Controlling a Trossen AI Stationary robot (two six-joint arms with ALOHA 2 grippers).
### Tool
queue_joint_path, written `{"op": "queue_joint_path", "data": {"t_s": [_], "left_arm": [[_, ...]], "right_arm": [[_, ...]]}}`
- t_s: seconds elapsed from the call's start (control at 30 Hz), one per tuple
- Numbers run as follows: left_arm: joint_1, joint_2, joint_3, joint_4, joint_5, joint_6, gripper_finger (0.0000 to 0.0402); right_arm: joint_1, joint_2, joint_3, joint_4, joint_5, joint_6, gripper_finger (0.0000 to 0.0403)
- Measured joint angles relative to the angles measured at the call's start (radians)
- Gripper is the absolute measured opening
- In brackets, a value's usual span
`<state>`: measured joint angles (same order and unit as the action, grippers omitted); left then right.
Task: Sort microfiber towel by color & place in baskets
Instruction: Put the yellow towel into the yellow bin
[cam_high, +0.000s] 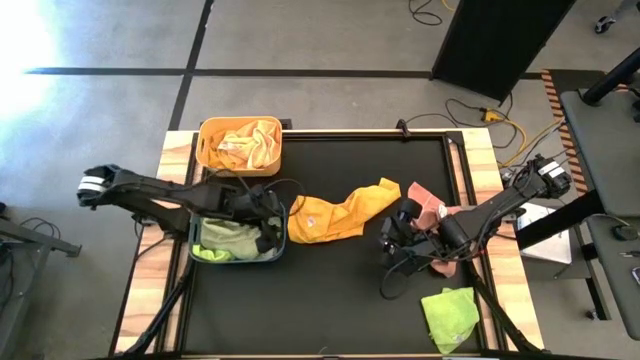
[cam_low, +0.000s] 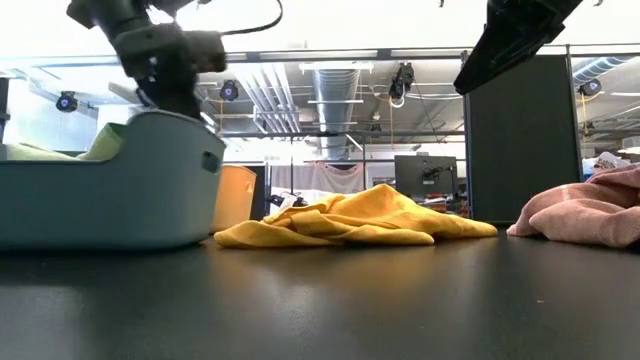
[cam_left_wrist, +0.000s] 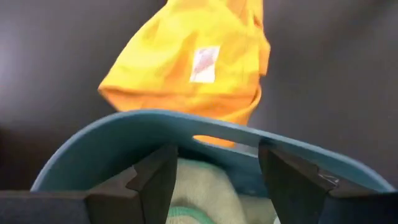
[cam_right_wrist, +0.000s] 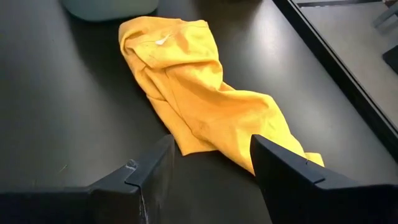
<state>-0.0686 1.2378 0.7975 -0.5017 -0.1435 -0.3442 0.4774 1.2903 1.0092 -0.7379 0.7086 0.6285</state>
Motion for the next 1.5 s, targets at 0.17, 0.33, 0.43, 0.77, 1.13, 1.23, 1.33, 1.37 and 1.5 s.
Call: {"op": "queue_joint_path", "data": {"t_s": [0.17, 0.33, 0.43, 0.77, 1.13, 1.23, 1.33, 1.37, 1.5], "left_arm": [[0.000, 0.096, 0.112, 0.009, 0.005, 0.074, 0.0210], [0.003, 0.168, 0.244, -0.104, 0.006, 0.149, 0.0210], [0.024, 0.227, 0.305, -0.074, -0.012, 0.177, 0.0210], [0.093, 0.614, 0.573, -0.082, 0.029, 0.200, 0.0221], [0.128, 0.887, 0.733, -0.224, 0.031, 0.212, 0.0223], [0.126, 0.912, 0.730, -0.222, 0.036, 0.239, 0.0188], [0.116, 0.922, 0.729, -0.213, 0.037, 0.254, 0.0118], [0.113, 0.919, 0.728, -0.208, 0.037, 0.260, 0.0087], [0.097, 0.875, 0.721, -0.198, 0.022, 0.294, 0.0015]], "right_arm": [[0.000, 0.000, 0.000, 0.002, -0.001, 0.000, 0.0203], [0.003, 0.000, 0.000, 0.003, -0.010, 0.000, 0.0203], [0.003, 0.000, 0.000, 0.003, -0.011, -0.005, 0.0203], [0.003, 0.000, -0.003, 0.002, -0.010, 0.004, 0.0203], [0.005, 0.000, -0.004, 0.002, -0.040, 0.008, 0.0203], [0.005, 0.000, -0.004, 0.001, -0.055, 0.007, 0.0203], [0.005, 0.000, -0.004, 0.000, -0.055, 0.007, 0.0203], [0.005, 0.000, -0.004, 0.000, -0.055, 0.007, 0.0203], [0.005, 0.000, -0.004, 0.001, -0.055, 0.008, 0.0203]]}}
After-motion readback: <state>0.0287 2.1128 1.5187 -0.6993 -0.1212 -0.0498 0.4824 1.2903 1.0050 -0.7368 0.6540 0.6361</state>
